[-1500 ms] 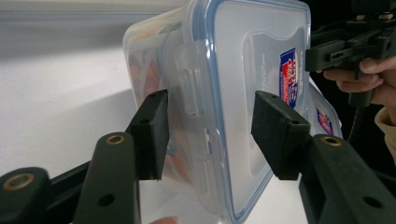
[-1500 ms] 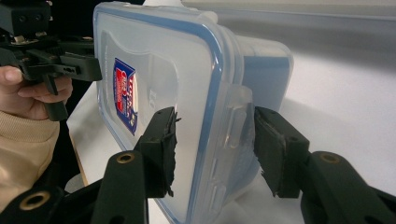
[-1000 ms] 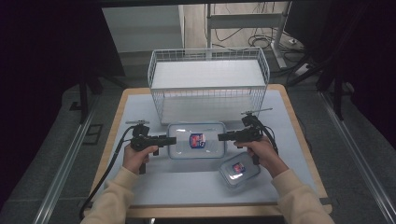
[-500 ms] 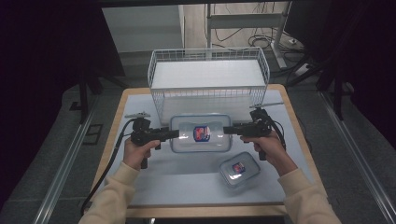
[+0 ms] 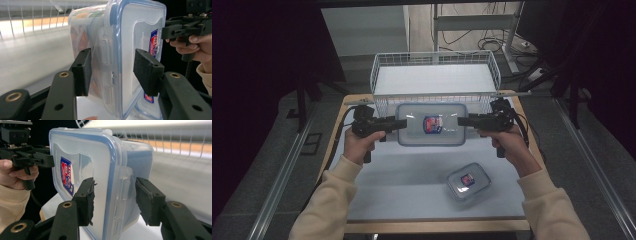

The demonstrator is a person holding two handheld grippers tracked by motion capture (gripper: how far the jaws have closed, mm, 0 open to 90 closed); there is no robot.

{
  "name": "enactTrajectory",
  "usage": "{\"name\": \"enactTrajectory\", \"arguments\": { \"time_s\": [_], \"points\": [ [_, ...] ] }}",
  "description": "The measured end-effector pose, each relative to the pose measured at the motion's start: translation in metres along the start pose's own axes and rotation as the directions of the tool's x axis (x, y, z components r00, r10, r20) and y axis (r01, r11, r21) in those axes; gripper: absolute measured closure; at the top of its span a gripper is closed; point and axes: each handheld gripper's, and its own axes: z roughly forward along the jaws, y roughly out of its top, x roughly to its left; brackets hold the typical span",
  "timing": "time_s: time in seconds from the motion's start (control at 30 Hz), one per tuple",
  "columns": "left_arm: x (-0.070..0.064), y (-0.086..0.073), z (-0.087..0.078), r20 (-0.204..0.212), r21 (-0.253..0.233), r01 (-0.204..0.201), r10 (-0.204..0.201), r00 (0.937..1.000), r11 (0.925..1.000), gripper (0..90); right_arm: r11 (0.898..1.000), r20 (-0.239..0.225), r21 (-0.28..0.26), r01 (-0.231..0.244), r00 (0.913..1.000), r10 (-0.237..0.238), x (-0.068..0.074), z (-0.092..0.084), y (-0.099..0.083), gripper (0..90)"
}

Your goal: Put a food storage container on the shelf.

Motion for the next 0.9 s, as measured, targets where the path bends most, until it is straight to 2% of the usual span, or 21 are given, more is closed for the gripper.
{"name": "enactTrajectory", "arguments": {
  "time_s": [0.13,0.2,0.3,0.33,0.37,0.43,0.47,0.5,0.57,0.63,0.67,0.9],
  "points": [
    [-0.003,0.023,-0.001,0.002,-0.016,-0.022,0.022,0.9997,0.9996,49.8,1.0,0.016,-0.019,0.022,0.9996,-0.021,0.004,-0.01,0.022,50.5],
    [-0.003,0.027,-0.001,0.003,-0.021,-0.028,0.028,0.9996,0.9994,49.7,0.999,0.019,-0.022,0.027,0.9995,-0.027,0.005,-0.011,0.027,50.5],
    [-0.002,0.042,0.0,0.003,-0.028,-0.032,0.032,0.9995,0.9991,49.7,0.999,0.028,-0.034,0.034,0.9991,-0.033,0.005,-0.014,0.044,50.3],
    [-0.002,0.042,0.0,0.003,-0.028,-0.032,0.032,0.9995,0.9991,49.7,0.999,0.028,-0.034,0.034,0.9991,-0.033,0.005,-0.014,0.044,50.3],
    [0.001,0.05,0.001,0.006,-0.029,-0.03,0.03,0.9995,0.9991,49.6,0.999,0.032,-0.037,0.033,0.999,-0.032,0.004,-0.014,0.052,50.3],
    [0.002,0.054,0.001,0.008,-0.031,-0.028,0.028,0.9996,0.9991,49.6,0.999,0.033,-0.038,0.035,0.9989,-0.033,0.003,-0.014,0.056,50.3],
    [0.004,0.062,0.001,0.007,-0.033,-0.03,0.03,0.9995,0.999,49.6,0.998,0.038,-0.044,0.033,0.9988,-0.031,0.003,-0.014,0.064,50.3],
    [0.004,0.062,0.001,0.007,-0.033,-0.03,0.03,0.9995,0.999,49.5,0.998,0.038,-0.044,0.033,0.9988,-0.031,0.003,-0.014,0.064,50.3],
    [0.009,0.076,0.003,0.007,-0.035,-0.025,0.026,0.9996,0.9991,49.4,0.998,0.044,-0.048,0.035,0.9985,-0.033,0.0,-0.012,0.077,50.2],
    [0.011,0.08,0.005,0.007,-0.036,-0.026,0.026,0.9996,0.999,49.3,0.998,0.045,-0.048,0.032,0.9986,-0.029,-0.002,-0.012,0.082,50.2],
    [0.015,0.088,0.007,0.01,-0.033,-0.023,0.023,0.9997,0.9992,49.3,0.998,0.049,-0.049,0.03,0.9984,-0.028,-0.004,-0.01,0.09,50.1],
    [0.031,0.104,0.017,0.022,-0.027,-0.002,0.002,0.9997,0.9996,49.2,0.999,0.064,-0.043,0.026,0.9977,-0.023,-0.016,-0.004,0.112,50.0]
  ]
}}
